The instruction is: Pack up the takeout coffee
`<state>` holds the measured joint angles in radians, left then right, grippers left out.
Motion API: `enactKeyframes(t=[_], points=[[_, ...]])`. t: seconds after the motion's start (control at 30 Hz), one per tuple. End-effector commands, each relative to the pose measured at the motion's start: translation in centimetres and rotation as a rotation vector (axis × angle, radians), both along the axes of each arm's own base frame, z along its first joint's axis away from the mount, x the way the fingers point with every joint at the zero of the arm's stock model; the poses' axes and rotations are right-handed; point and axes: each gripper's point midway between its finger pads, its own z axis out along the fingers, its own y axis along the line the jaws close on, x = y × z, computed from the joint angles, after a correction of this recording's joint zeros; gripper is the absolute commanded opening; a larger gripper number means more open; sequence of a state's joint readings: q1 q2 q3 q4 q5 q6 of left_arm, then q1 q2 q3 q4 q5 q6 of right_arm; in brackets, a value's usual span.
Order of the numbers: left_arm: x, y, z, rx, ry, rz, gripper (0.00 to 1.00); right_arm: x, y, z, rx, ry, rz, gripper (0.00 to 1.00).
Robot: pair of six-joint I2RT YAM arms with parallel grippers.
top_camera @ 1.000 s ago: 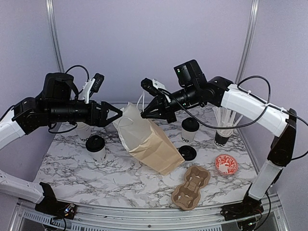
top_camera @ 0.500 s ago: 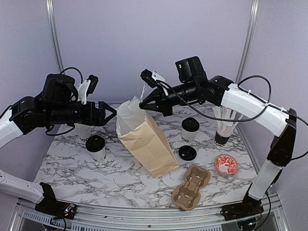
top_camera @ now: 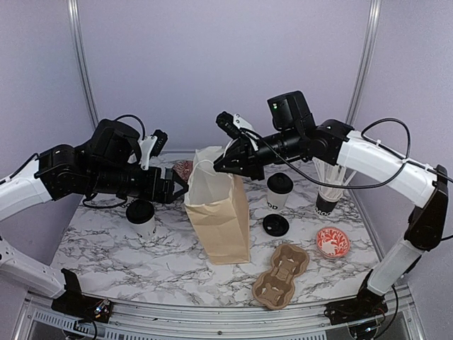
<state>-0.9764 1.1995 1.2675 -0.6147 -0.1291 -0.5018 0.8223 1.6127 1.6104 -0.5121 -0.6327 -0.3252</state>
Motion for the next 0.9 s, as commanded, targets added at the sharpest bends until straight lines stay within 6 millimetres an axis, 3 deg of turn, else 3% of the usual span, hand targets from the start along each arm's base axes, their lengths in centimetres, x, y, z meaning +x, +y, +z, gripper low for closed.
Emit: enactKeyframes(t=[0.0, 0.13, 0.33, 0.43, 0.53, 0.67, 0.87], points=[[0.3, -1.5, -0.3, -0.013, 0.017, 0.005, 0.88, -1.1, -0.2, 1.3, 0.036, -0.022, 0.03, 0.11], [1.9, -2.2, -0.4, 0.007, -0.018, 0.043, 0.87, -1.4, -0.4, 1.0, 0.038, -0.017, 0.036, 0.11], [3.4, -5.2, -0.8, 0.031, -0.014, 0.011, 0.85, -1.8, -0.8, 0.9, 0.043, -0.014, 0.043, 0.1], [3.5, -6.1, -0.6, 0.022, 0.001, -0.007, 0.83, -2.0, -1.1, 1.1, 0.046, -0.023, 0.037, 0.1], [3.5, -5.2, 0.4, 0.023, -0.014, 0.021, 0.83, -2.1, -1.4, 1.5, 0.049, -0.036, 0.029, 0.1], [2.5, -4.1, 1.7, -0.01, -0.017, 0.016, 0.83, -1.9, -2.4, 2.0, 0.033, -0.075, 0.0, 0.24], [0.9, -5.7, 1.6, -0.043, 0.03, -0.056, 0.85, -1.1, -3.8, 2.9, 0.033, -0.098, -0.044, 0.26]])
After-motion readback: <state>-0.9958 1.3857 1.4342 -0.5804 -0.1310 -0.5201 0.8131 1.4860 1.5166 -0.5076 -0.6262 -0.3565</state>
